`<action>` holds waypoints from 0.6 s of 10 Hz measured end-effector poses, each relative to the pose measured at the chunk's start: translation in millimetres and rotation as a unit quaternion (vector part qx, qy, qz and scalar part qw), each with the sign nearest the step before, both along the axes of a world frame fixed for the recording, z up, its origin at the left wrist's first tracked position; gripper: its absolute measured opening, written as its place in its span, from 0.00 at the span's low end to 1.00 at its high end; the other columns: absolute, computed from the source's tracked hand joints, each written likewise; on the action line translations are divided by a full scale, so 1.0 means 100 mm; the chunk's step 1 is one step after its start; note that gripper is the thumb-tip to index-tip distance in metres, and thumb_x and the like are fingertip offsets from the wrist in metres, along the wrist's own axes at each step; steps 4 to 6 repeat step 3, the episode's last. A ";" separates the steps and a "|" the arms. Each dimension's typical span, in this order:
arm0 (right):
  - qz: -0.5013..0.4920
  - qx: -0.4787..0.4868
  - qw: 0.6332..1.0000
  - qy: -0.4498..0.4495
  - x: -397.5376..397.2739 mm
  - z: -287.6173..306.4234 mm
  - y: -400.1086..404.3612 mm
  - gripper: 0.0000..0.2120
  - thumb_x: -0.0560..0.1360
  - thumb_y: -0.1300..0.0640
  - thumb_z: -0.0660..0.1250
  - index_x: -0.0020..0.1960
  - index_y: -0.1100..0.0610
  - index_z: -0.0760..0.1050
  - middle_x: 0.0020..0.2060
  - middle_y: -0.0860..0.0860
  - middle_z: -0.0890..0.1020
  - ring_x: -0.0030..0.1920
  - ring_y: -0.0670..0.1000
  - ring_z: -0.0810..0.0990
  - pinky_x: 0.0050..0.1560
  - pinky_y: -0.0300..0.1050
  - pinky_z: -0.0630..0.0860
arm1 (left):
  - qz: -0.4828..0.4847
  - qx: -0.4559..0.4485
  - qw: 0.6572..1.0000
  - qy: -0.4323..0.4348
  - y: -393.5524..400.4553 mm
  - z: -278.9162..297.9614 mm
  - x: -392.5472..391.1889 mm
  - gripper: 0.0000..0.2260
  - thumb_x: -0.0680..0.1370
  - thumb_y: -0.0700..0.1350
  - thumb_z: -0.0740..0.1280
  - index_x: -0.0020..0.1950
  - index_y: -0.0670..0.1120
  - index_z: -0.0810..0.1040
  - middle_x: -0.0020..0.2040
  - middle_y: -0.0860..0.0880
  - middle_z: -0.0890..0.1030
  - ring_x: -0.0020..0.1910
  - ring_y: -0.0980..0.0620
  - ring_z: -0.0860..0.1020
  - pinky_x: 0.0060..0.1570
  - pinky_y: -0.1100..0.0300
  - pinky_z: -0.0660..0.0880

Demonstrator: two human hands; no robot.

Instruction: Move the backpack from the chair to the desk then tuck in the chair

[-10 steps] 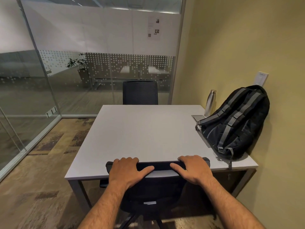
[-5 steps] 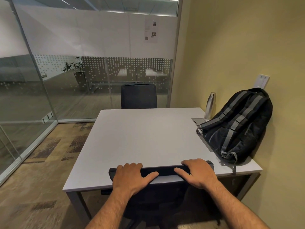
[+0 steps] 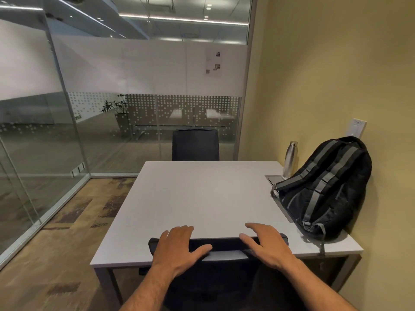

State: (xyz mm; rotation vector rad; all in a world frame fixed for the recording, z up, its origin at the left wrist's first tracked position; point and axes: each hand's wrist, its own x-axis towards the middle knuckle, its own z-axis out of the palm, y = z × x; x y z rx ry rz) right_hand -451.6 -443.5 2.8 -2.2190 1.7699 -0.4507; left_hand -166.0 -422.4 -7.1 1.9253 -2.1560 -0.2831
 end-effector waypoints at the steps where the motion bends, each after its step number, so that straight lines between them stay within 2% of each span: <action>1: -0.003 -0.024 0.997 -0.070 -0.02 0.17 0.08 0.45 0.70 0.19 0.46 0.75 0.45 0.69 0.75 0.45 0.74 0.74 0.46 0.69 0.75 0.46 0.63 | -0.007 -0.012 1.000 0.009 0.05 0.05 -0.02 0.48 0.70 0.82 0.48 0.82 0.53 0.57 0.83 0.52 0.60 0.82 0.50 0.57 0.81 0.48 0.51; 2: -0.005 -0.116 0.976 -0.184 -0.03 0.63 0.27 0.36 0.70 0.23 0.56 0.70 0.42 0.74 0.68 0.40 0.78 0.67 0.43 0.75 0.73 0.51 0.70 | -0.017 -0.070 0.997 0.005 0.04 0.29 -0.14 0.51 0.67 0.82 0.44 0.83 0.53 0.51 0.84 0.51 0.55 0.83 0.50 0.53 0.81 0.48 0.46; 3: 0.007 -0.182 0.935 -0.305 -0.04 0.95 0.45 0.27 0.70 0.29 0.64 0.64 0.41 0.78 0.61 0.36 0.81 0.61 0.41 0.80 0.66 0.54 0.78 | -0.012 -0.107 0.994 -0.010 -0.02 0.43 -0.22 0.48 0.71 0.80 0.48 0.84 0.53 0.49 0.85 0.51 0.53 0.83 0.48 0.52 0.81 0.47 0.46; 6: 0.007 -0.182 0.935 -0.305 -0.04 0.95 0.45 0.27 0.70 0.29 0.64 0.64 0.41 0.78 0.61 0.36 0.81 0.61 0.41 0.80 0.66 0.54 0.78 | -0.012 -0.107 0.994 -0.010 -0.02 0.43 -0.22 0.48 0.71 0.80 0.48 0.84 0.53 0.49 0.85 0.51 0.53 0.83 0.48 0.52 0.81 0.47 0.46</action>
